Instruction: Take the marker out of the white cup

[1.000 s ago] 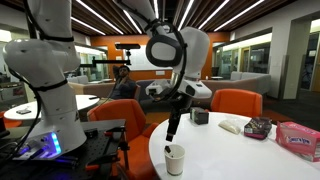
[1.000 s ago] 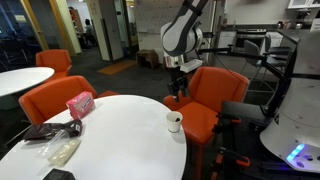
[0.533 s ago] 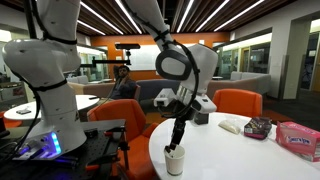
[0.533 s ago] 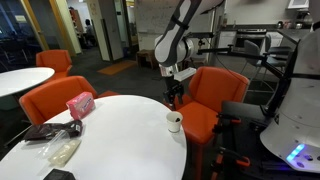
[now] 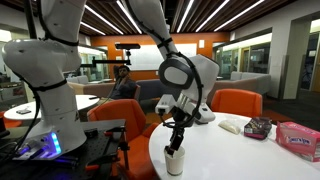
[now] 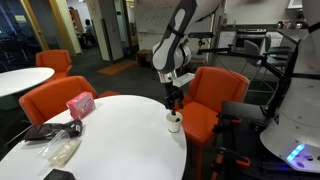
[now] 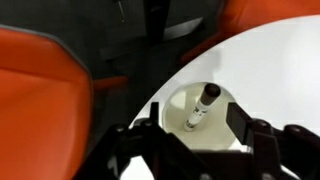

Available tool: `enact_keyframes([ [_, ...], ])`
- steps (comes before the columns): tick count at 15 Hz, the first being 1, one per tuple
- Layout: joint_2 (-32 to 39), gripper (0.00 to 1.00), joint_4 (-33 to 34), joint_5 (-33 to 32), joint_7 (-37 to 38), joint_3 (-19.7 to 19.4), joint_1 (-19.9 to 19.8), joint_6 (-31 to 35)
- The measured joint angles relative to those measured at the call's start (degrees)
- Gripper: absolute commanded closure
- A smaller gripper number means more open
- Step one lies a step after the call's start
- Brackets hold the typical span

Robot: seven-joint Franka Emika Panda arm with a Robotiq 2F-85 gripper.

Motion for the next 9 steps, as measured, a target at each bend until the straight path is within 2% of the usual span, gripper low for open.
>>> enact_keyframes([
  [1,0.3,0.24,0.0,0.1,0.0,0.5,0.0,0.0],
  [2,0.4,0.23,0.0,0.4,0.0,0.9,0.0,0.1],
  [3,0.5,0.36,0.0,1.0,0.0,1.3,0.0,0.1],
  [7,0.6,0.69,0.4,2.6,0.7,1.9,0.0,0.1],
  [9,1.0,0.74,0.7,2.8,2.0,1.9,-0.1,0.1],
])
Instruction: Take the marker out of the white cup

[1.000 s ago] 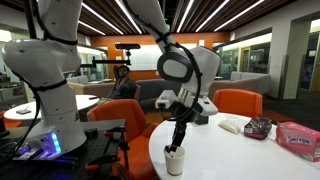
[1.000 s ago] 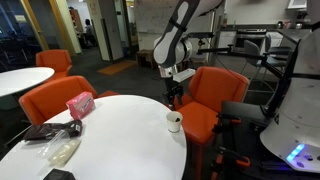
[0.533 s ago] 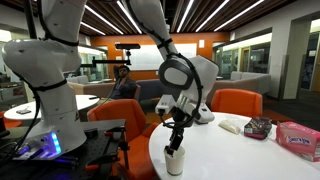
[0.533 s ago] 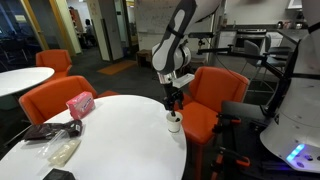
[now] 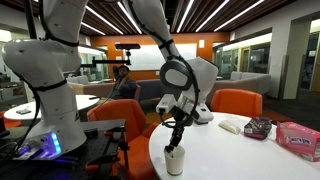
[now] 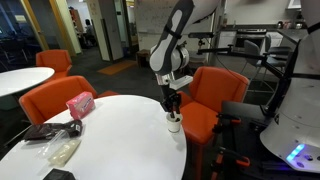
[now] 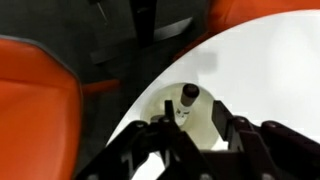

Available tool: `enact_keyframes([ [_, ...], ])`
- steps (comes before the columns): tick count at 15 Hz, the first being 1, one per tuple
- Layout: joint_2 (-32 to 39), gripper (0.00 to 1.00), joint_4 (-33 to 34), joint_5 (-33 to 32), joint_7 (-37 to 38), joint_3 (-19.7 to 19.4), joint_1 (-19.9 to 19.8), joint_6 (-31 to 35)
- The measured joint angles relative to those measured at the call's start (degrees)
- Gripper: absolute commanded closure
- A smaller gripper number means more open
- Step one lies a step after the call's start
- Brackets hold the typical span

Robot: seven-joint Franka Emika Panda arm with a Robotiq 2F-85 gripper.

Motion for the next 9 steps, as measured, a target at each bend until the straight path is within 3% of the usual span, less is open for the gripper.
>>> enact_keyframes([
  [2,0.3,0.75,0.2,0.4,0.3,0.0,-0.3,0.0],
  [3,0.4,0.67,0.3,0.6,0.3,0.0,-0.5,0.0],
  [7,1.6,0.56,0.8,1.2,0.3,0.0,-0.6,0.0],
  [9,2.5,0.64,1.2,1.2,0.3,0.0,-0.6,0.0],
])
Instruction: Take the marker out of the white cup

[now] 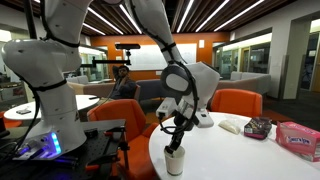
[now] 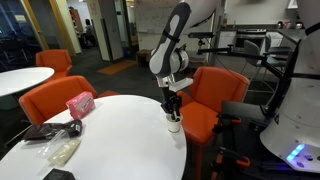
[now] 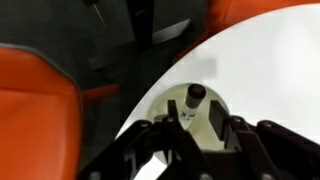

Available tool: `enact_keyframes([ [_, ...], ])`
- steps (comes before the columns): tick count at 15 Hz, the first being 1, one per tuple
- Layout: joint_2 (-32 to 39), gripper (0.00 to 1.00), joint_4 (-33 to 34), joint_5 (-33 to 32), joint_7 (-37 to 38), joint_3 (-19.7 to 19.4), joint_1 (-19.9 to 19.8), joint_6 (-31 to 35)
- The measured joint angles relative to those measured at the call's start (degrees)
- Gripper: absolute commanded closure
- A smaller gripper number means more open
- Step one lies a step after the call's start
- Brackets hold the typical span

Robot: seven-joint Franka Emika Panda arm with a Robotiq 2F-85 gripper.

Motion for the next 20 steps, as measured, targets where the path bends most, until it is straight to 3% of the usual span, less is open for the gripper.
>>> enact_keyframes([
  [4,1.7,0.69,1.4,0.0,0.1,0.0,0.0,0.0],
  [16,5.7,0.71,4.3,0.0,1.1,0.5,0.0,-0.1],
  [17,5.9,0.75,4.3,0.0,1.2,0.6,0.0,-0.1],
  [18,6.1,0.92,4.4,0.0,1.2,0.6,0.0,-0.1],
  [20,6.6,1.00,4.8,0.0,1.2,0.6,0.0,-0.1],
])
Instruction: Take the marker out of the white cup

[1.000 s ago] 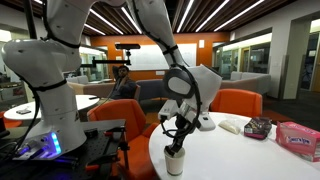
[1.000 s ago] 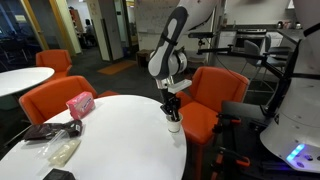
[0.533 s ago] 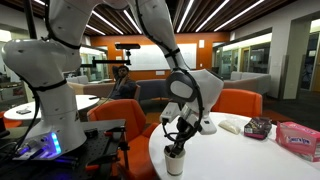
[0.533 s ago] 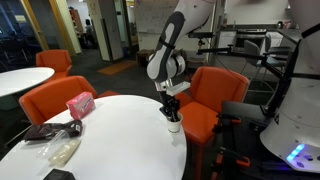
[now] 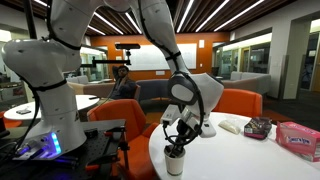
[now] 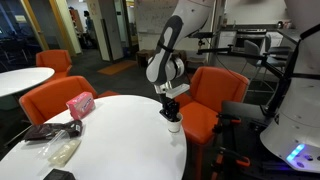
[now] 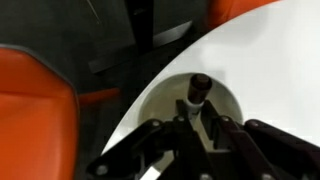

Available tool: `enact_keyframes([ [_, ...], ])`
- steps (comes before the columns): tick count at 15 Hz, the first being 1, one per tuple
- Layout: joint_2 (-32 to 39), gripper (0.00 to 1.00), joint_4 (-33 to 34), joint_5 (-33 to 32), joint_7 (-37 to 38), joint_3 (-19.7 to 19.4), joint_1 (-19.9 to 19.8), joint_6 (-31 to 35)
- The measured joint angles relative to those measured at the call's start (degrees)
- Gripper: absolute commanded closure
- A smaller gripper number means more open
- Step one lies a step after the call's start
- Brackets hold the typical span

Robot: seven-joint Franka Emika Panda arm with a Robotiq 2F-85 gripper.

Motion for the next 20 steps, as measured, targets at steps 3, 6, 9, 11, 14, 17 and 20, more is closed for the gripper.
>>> enact_keyframes([
  [3,0.2,0.95,0.4,0.0,0.0,0.1,0.0,-0.1],
  [6,-0.1,0.95,1.1,0.0,0.0,0.1,0.0,-0.8],
  [9,-2.3,0.95,1.3,0.0,0.0,0.1,-0.1,-3.2],
  [11,-4.8,0.95,1.2,0.0,0.0,0.0,-0.1,-6.2],
  [14,-9.7,0.95,0.1,0.0,0.0,-0.3,-0.2,-10.3],
  [17,-15.9,0.95,-3.4,-0.2,-0.6,-0.3,0.0,-10.2],
  [20,-23.4,0.95,-9.6,-0.8,-2.6,0.7,1.4,-5.6],
])
